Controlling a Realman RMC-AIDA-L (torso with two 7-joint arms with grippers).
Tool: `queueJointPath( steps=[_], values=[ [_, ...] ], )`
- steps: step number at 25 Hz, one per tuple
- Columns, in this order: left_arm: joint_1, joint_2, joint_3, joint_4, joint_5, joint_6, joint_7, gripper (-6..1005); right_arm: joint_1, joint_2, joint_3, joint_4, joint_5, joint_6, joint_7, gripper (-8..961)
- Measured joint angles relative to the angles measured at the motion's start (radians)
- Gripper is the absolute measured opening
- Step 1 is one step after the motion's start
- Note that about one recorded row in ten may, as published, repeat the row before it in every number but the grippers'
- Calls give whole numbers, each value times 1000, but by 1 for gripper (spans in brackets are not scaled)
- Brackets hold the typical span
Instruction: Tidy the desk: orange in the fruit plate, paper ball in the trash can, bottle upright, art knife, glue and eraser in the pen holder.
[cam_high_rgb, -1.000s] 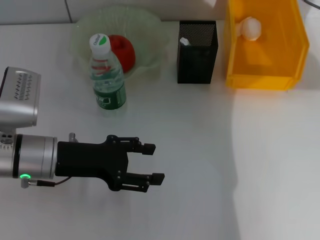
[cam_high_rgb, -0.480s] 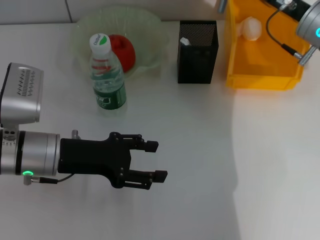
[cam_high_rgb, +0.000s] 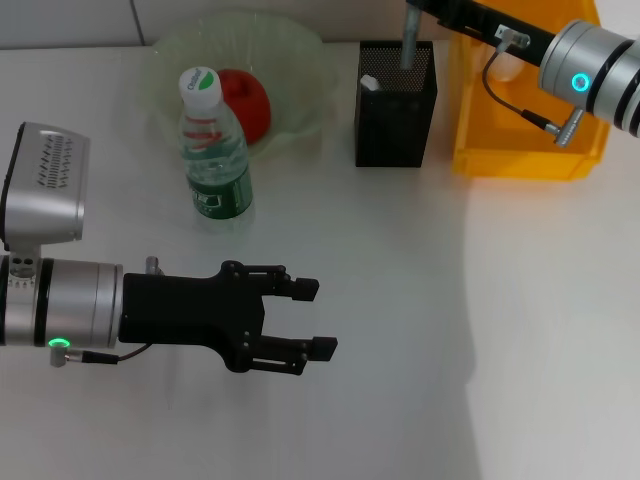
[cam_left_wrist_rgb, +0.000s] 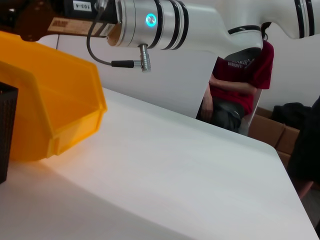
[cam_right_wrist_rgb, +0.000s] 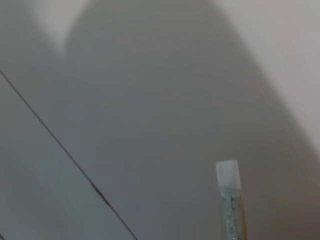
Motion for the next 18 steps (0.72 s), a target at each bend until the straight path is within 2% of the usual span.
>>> queueJointPath(
  steps=[3, 11, 13, 14, 15, 18],
  values=[
    [-1, 0, -1, 0, 0, 0, 0, 776, 1, 0, -10, -4, -2, 2, -14, 105],
    [-2, 0, -2, 3, -11, 1, 0, 777, -17, -2, -12, -31, -4, -40, -15, 320],
    [-2, 0, -7, 4, -12, 4, 0, 777, -50, -5, -12, -76, -5, -103, -14, 378],
    [-1, 1, -10, 5, -12, 6, 0, 777, -115, -11, -12, -157, -6, -203, -12, 407],
    [-1, 1, -16, 7, -12, 10, 0, 777, -115, -11, -12, -157, -6, -203, -12, 435],
    [-2, 4, -33, 12, -12, 28, -1, 777, -238, -23, -5, -295, -33, -392, -8, 541]
  ],
)
